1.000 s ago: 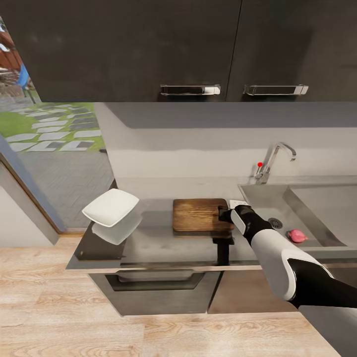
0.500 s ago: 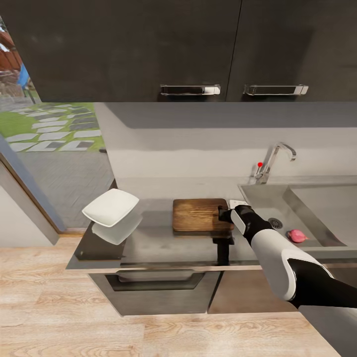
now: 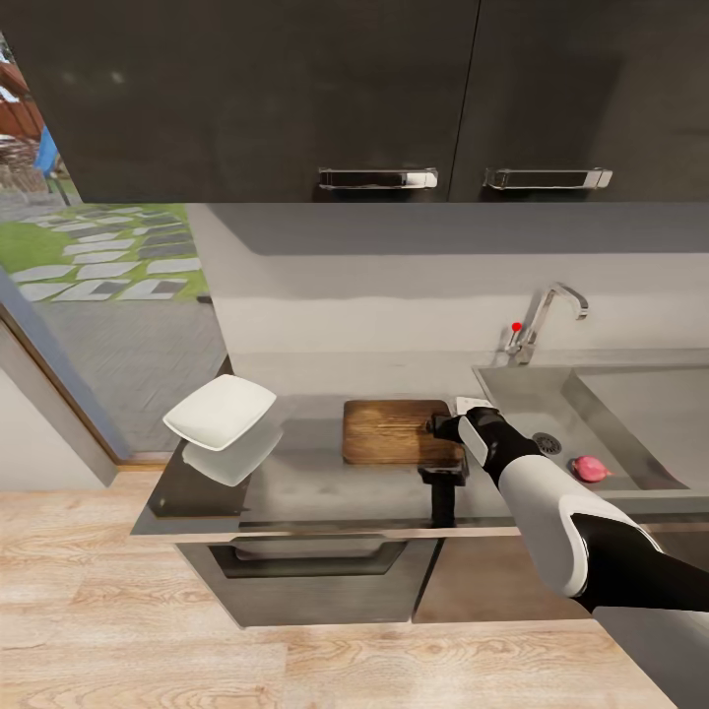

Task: In the kitchen, take the Vidalia onion out of the sink, dice it on the chopping board with the paring knife, put the diced onion into the bowl on the countertop, then place both the paring knife and the chopping board into the sink.

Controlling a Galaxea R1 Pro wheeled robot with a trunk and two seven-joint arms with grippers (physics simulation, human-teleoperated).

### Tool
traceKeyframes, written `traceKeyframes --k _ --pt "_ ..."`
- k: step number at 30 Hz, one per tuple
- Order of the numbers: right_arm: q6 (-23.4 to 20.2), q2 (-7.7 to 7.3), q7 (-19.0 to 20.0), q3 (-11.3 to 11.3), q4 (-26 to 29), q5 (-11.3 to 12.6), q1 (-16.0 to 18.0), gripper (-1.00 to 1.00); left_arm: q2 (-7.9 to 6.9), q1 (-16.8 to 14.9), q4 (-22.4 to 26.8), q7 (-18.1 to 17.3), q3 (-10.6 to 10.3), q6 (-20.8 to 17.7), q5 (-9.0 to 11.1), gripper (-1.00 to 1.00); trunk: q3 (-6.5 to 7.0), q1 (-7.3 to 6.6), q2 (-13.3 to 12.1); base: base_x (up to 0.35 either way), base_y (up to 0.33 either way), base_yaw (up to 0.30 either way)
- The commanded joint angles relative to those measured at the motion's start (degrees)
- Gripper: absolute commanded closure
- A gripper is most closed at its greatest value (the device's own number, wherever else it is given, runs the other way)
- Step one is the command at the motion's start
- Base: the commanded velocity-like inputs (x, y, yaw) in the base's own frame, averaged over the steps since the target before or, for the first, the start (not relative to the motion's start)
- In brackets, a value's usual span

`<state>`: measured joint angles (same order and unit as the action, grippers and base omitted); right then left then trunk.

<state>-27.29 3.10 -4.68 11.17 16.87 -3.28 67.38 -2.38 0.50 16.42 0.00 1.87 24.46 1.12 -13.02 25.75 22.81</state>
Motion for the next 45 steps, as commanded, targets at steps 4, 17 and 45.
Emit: traceKeyframes --k 4,17,45 --pt "-0.3 0.06 -0.1 0.3 0.1 -0.3 0.0 -1.00 0.01 0.0 0.1 0.0 0.1 0.1 0.1 -1.00 -0.10 0.03 0.1 0.000 0.000 0.000" --pt "-0.7 0.06 -0.1 0.4 1.0 -0.2 0.0 -1.00 0.01 0.0 0.0 0.0 0.1 0.1 0.1 -1.00 -0.10 0.03 0.1 0.000 0.000 0.000" --pt "-10.2 0.06 -0.1 0.3 9.5 -0.2 0.0 -1.00 0.01 0.0 0.0 0.0 0.0 0.1 0.1 -1.00 -0.10 0.03 0.1 -0.101 0.000 0.000"
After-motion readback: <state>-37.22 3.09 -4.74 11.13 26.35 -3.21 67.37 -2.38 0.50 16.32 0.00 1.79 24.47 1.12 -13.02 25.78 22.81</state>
